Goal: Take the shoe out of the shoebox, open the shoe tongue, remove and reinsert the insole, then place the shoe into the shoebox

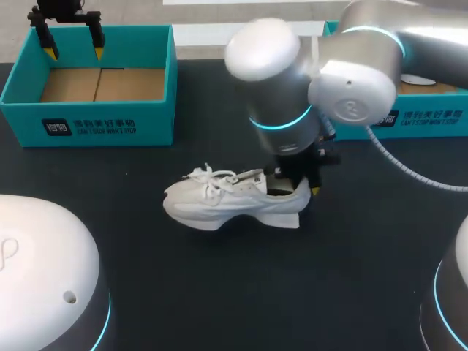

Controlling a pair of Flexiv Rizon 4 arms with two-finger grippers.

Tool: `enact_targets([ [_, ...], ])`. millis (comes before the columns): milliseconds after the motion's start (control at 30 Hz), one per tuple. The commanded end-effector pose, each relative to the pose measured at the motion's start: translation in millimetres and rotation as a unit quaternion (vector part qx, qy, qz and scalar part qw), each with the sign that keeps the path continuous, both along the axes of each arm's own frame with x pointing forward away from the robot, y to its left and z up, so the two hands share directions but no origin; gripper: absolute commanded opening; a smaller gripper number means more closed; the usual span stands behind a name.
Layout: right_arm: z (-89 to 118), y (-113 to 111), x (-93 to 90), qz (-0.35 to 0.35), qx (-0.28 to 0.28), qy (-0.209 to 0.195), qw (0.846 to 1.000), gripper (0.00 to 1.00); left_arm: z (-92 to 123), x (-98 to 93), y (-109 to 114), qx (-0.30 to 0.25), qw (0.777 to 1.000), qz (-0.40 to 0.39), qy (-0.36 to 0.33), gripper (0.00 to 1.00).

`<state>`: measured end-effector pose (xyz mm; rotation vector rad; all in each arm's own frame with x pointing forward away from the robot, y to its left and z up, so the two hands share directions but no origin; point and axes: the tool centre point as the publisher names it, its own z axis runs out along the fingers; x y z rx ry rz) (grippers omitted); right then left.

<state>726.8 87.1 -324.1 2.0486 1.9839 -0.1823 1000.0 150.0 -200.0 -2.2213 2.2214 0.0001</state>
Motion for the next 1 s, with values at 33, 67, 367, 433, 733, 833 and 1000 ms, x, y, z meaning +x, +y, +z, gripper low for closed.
enact_targets([
  [33,-20.6,12.9,3.4,0.005,-0.005,0.001,1.0,0.0,0.0,0.0,0.0,0.0,1.0,0.0,0.0,1.0],
  [67,-27.2,11.8,4.4,0.003,-0.001,0.003,1.0,0.0,0.0,0.0,0.0,0.0,1.0,0.0,0.0,1.0],
  [367,-44.8,1.3,11.6,0.001,-0.021,0.012,1.0,1.0,0.0,0.0,0.0,0.0,1.0,0.0,0.0,1.0],
  [433,-42.4,-0.3,12.5,-0.001,-0.023,0.013,1.0,1.0,0.0,0.0,0.0,0.0,1.0,0.0,0.0,1.0],
  [733,23.9,-12.3,17.2,-0.008,0.014,0.003,1.0,1.0,0.0,0.0,0.0,0.0,1.0,0.0,0.0,1.0],
  [833,44.8,-14.3,18.4,0.026,0.048,0.002,0.999,1.0,0.0,0.0,0.0,0.0,1.0,0.0,0.0,1.0],
  [1000,77.1,-13.4,15.8,0.2,0.096,-0.004,0.975,1.0,0.0,0.0,0.0,0.0,1.0,0.0,0.0,1.0],
])
